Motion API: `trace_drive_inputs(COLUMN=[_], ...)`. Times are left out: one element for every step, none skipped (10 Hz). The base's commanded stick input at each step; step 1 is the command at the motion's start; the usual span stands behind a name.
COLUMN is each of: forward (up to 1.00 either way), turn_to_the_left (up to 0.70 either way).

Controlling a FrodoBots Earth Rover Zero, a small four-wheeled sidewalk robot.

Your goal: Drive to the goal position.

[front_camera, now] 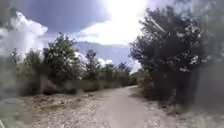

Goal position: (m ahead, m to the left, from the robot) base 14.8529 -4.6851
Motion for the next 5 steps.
trace_drive_inputs(forward=[0.7, 0.7, 0.7, 0.7, 0.7], turn_to_the_left=[0.35, 0.25, 0.12, 0.0, 0.0])
